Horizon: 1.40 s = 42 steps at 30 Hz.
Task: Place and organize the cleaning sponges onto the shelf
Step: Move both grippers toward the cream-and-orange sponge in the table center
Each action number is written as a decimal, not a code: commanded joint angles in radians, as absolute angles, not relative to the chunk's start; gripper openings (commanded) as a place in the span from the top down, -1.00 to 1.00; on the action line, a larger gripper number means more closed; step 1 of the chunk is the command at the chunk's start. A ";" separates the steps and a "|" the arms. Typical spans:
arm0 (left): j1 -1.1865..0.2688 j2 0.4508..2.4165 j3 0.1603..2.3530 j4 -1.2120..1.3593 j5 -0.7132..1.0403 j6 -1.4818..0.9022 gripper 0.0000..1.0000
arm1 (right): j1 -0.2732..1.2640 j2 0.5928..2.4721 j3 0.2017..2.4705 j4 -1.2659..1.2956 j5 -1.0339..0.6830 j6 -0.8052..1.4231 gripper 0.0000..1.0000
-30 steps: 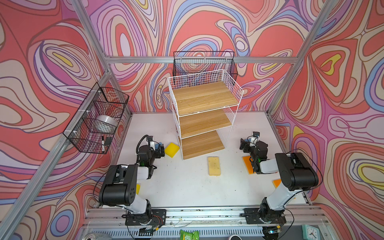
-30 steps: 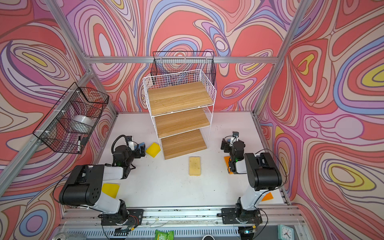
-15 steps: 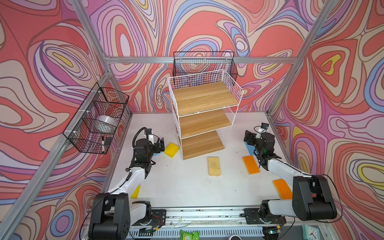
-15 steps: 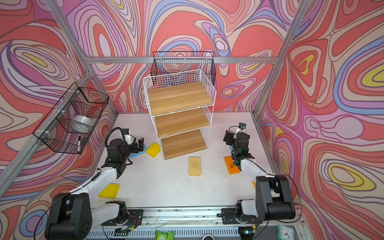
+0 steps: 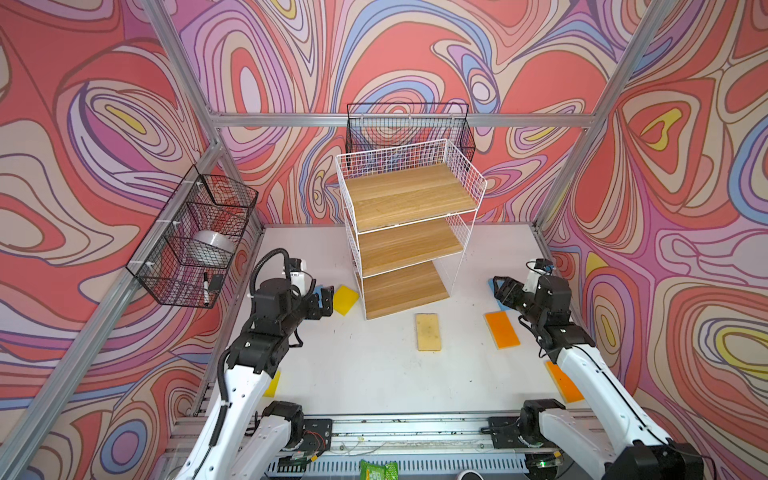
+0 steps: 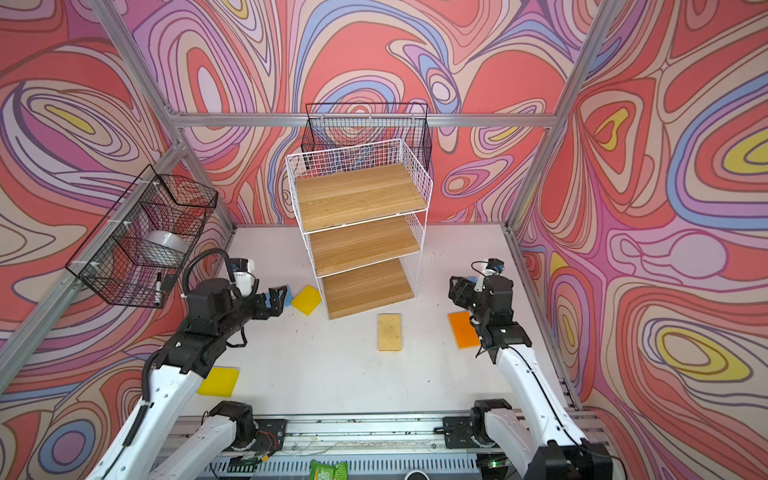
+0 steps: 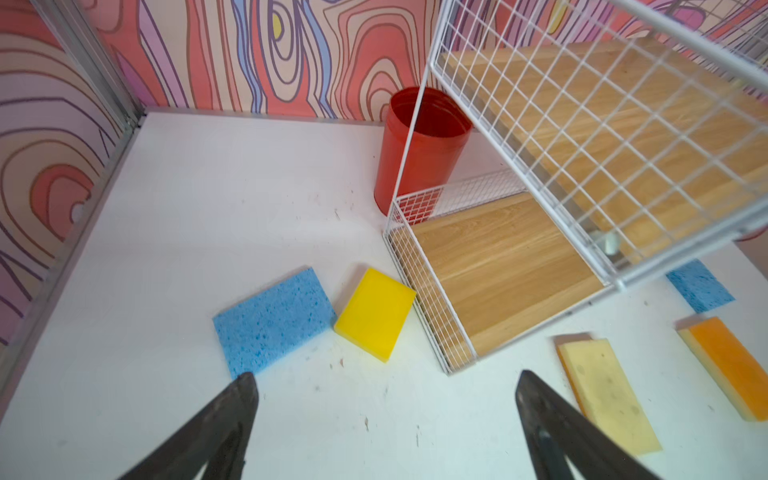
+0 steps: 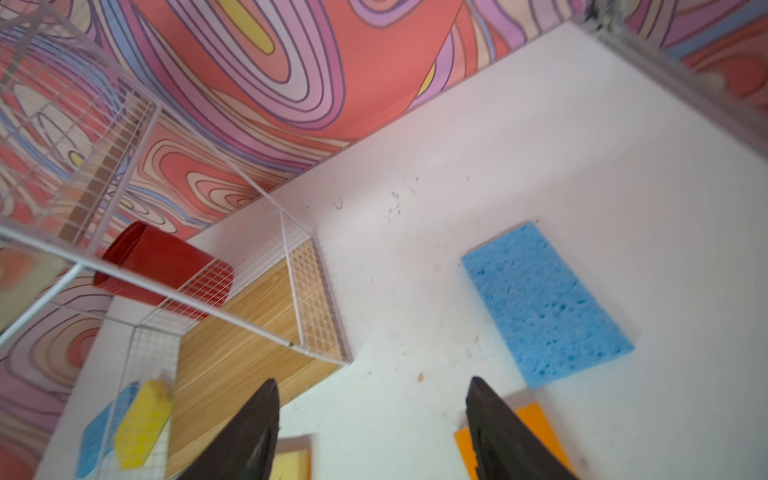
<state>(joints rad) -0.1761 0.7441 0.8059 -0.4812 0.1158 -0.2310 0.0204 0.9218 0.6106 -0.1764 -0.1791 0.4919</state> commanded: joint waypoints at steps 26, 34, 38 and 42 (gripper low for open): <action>-1.070 1.372 0.845 -0.323 -0.327 -0.728 -0.49 | 0.269 0.996 0.410 -0.190 -0.428 0.671 -0.05; -1.078 1.623 1.015 -0.277 -0.302 -0.791 -0.45 | 0.268 0.969 0.463 -0.284 -0.324 0.620 -0.11; -1.078 1.736 1.097 -0.291 -0.287 -0.814 -0.24 | 0.268 1.030 0.499 -0.285 -0.327 0.593 -0.02; -1.059 1.802 1.133 -0.279 -0.251 -0.841 -0.11 | 0.267 1.055 0.517 -0.289 -0.292 0.563 0.10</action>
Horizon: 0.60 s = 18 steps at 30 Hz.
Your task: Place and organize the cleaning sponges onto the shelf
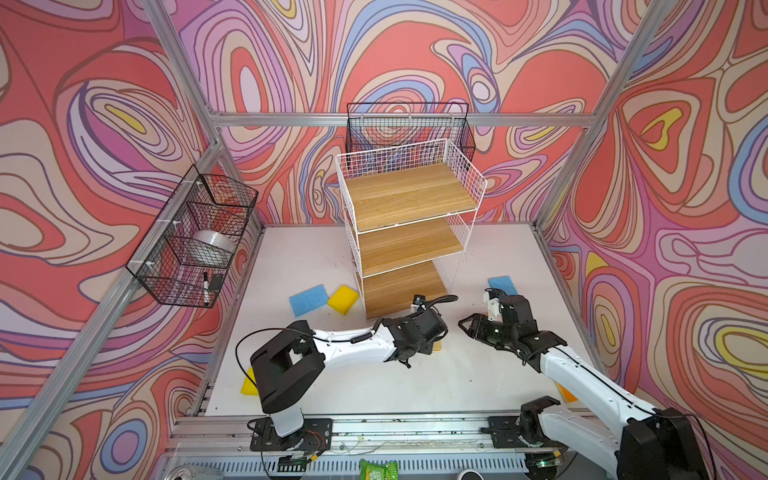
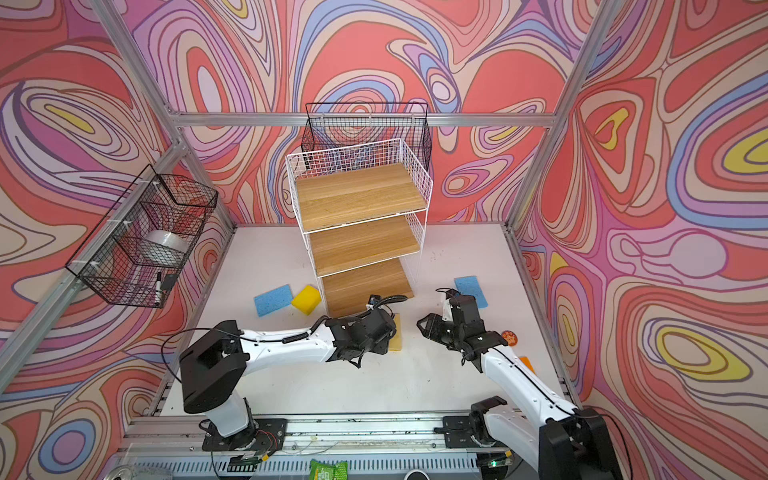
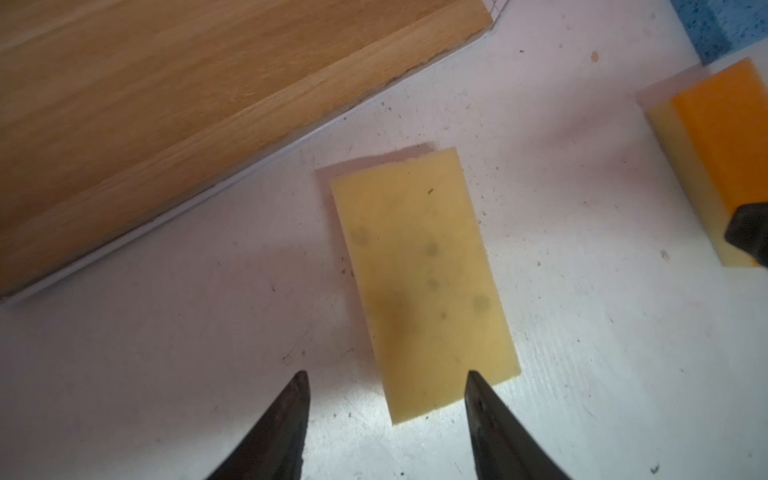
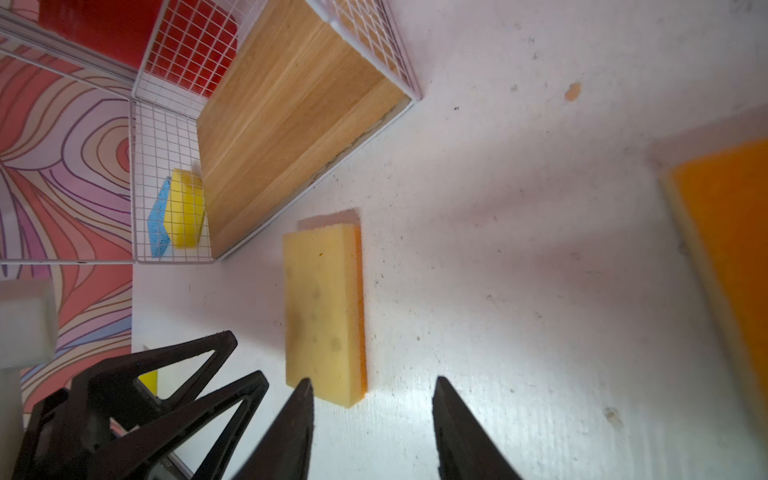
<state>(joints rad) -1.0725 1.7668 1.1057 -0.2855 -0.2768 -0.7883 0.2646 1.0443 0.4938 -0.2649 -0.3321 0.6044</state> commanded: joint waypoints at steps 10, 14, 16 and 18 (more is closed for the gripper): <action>-1.009 1.874 1.141 -0.226 -0.145 -0.875 0.13 | 0.267 1.075 0.530 -0.279 -0.317 0.552 0.12; -1.008 1.890 1.146 -0.226 -0.128 -0.880 0.25 | 0.267 1.071 0.524 -0.275 -0.324 0.554 0.12; -1.008 1.896 1.144 -0.217 -0.115 -0.886 0.34 | 0.268 1.068 0.523 -0.275 -0.324 0.553 0.12; -1.008 1.903 1.140 -0.205 -0.102 -0.893 0.45 | 0.268 1.065 0.520 -0.275 -0.326 0.554 0.13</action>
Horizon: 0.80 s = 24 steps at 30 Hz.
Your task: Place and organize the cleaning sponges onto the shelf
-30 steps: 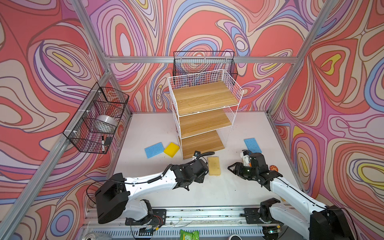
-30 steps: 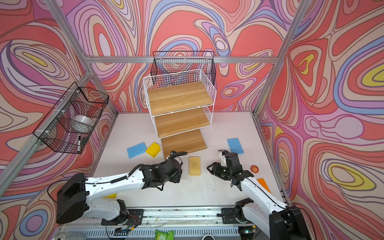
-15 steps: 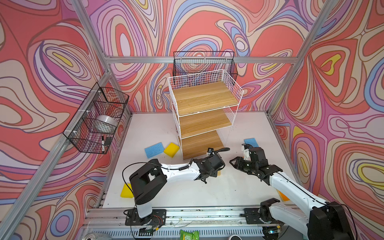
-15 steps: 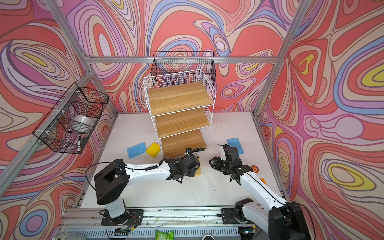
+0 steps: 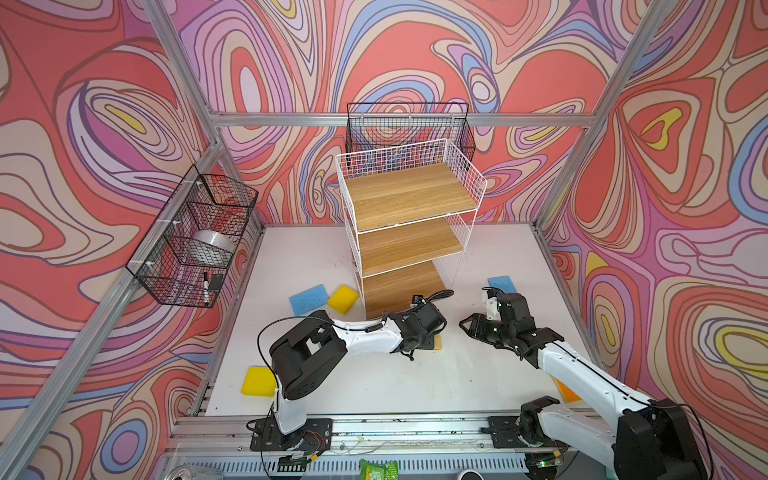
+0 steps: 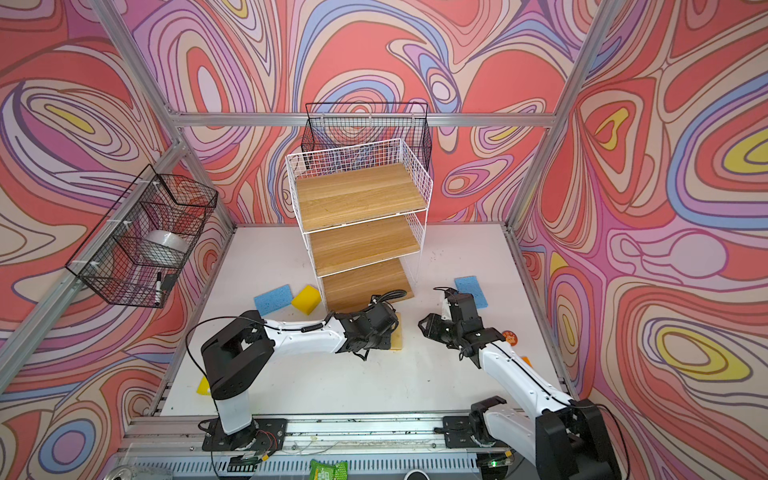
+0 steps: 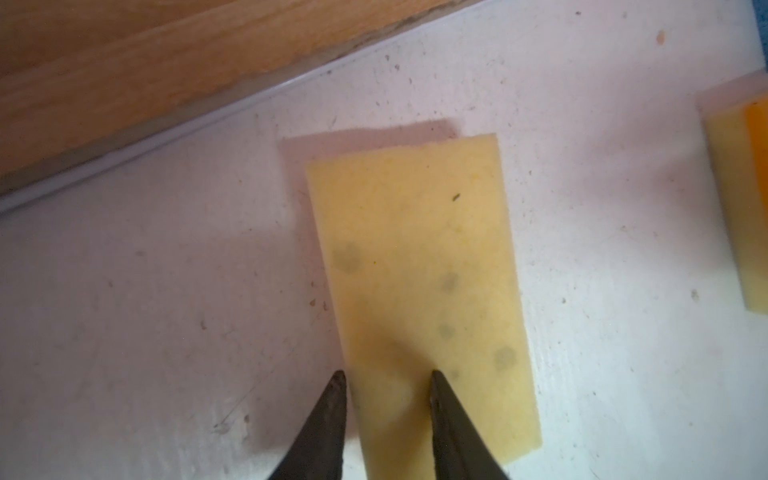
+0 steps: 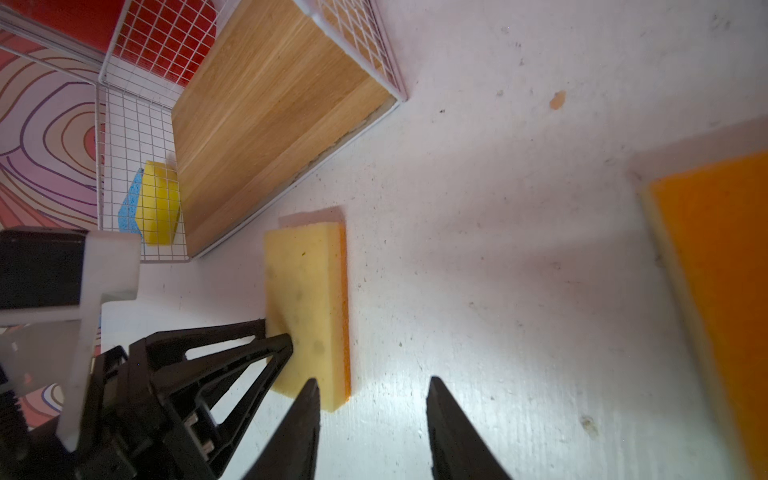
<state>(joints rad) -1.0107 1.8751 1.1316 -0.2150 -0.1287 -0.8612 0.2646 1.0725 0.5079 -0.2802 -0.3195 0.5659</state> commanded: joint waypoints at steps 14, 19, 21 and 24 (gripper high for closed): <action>-1.008 1.845 1.091 -0.126 -0.010 -0.908 0.98 | 0.264 0.978 0.546 -0.308 -0.466 0.574 -0.22; -1.008 1.797 1.018 -0.013 0.042 -0.913 1.00 | 0.175 0.933 0.561 -0.351 -0.574 0.550 -0.36; -1.008 1.768 0.979 0.034 0.054 -0.923 1.00 | 0.106 0.921 0.569 -0.370 -0.639 0.532 -0.39; -1.008 1.721 0.919 0.095 0.069 -0.938 1.00 | 0.056 0.918 0.572 -0.365 -0.709 0.538 -0.42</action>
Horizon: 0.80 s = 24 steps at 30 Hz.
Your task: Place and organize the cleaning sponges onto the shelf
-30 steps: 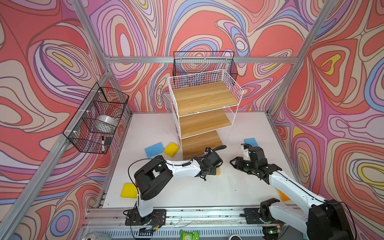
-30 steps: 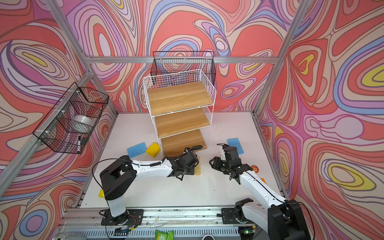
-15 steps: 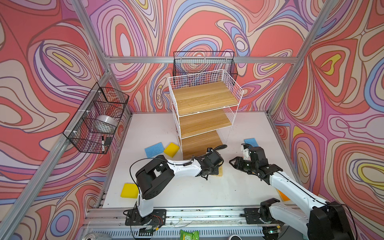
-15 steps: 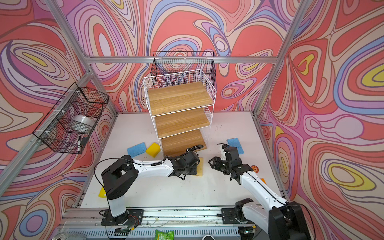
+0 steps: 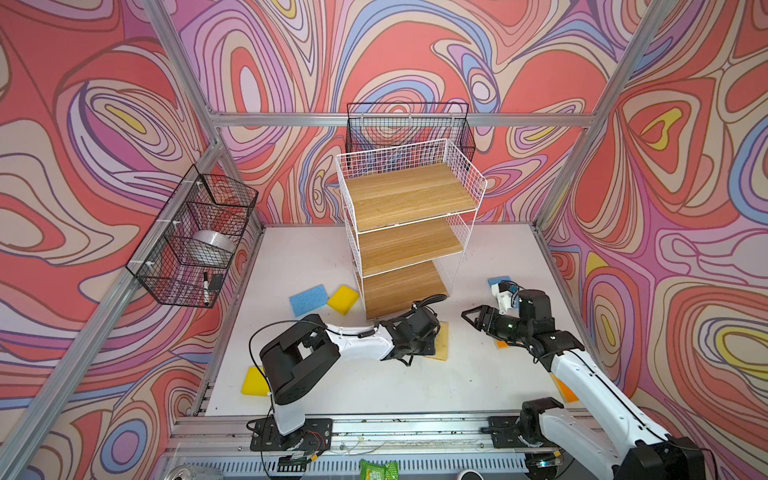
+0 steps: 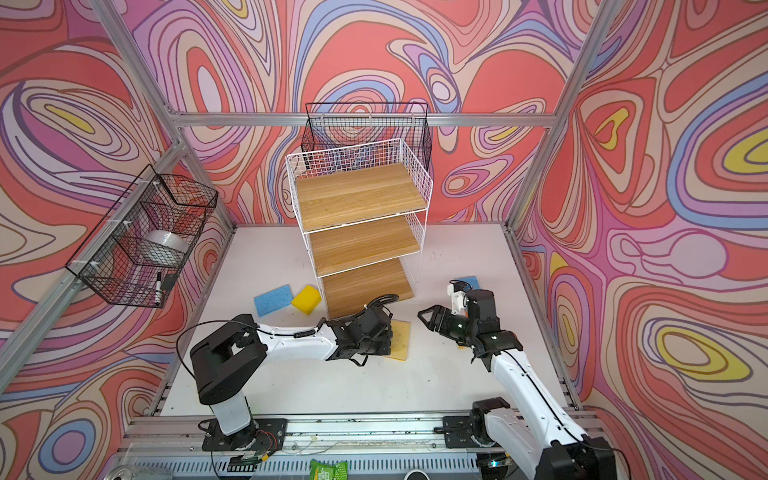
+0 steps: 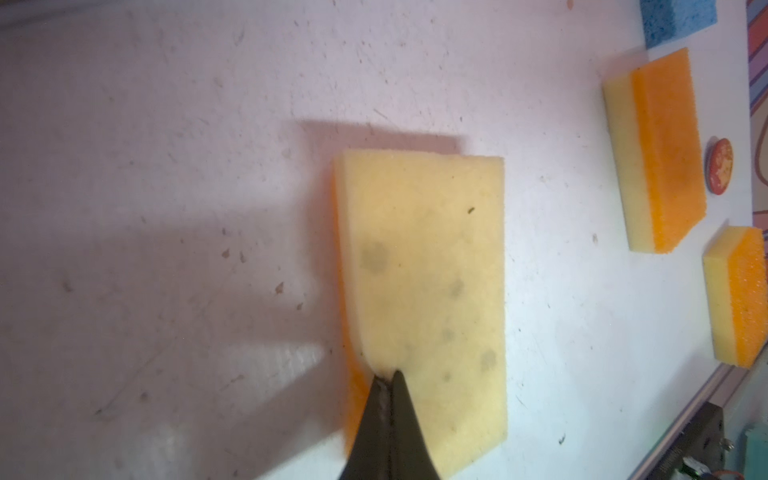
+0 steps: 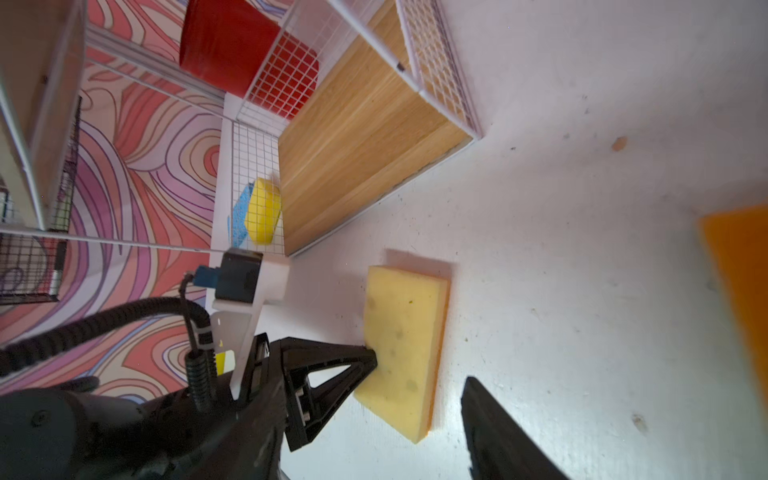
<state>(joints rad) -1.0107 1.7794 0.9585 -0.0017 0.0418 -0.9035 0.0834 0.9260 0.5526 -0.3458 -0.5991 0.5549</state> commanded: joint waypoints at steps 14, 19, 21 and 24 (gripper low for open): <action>-1.007 1.511 0.752 0.225 0.005 -0.953 1.00 | 0.058 1.038 0.524 -0.161 -0.949 0.632 -0.35; -0.996 1.482 0.751 0.230 -0.002 -0.945 1.00 | 0.060 1.061 0.520 -0.126 -0.952 0.653 -0.38; -0.986 1.476 0.749 0.239 0.005 -0.949 1.00 | 0.071 1.067 0.511 -0.095 -0.958 0.673 -0.39; -0.972 1.474 0.741 0.275 0.024 -0.966 1.00 | 0.117 1.076 0.515 -0.089 -0.937 0.670 -0.38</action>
<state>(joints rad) -0.9863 1.4929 0.7601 0.2226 0.0242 -0.9424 0.0818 1.0649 0.5274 -0.1364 -0.9287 0.6559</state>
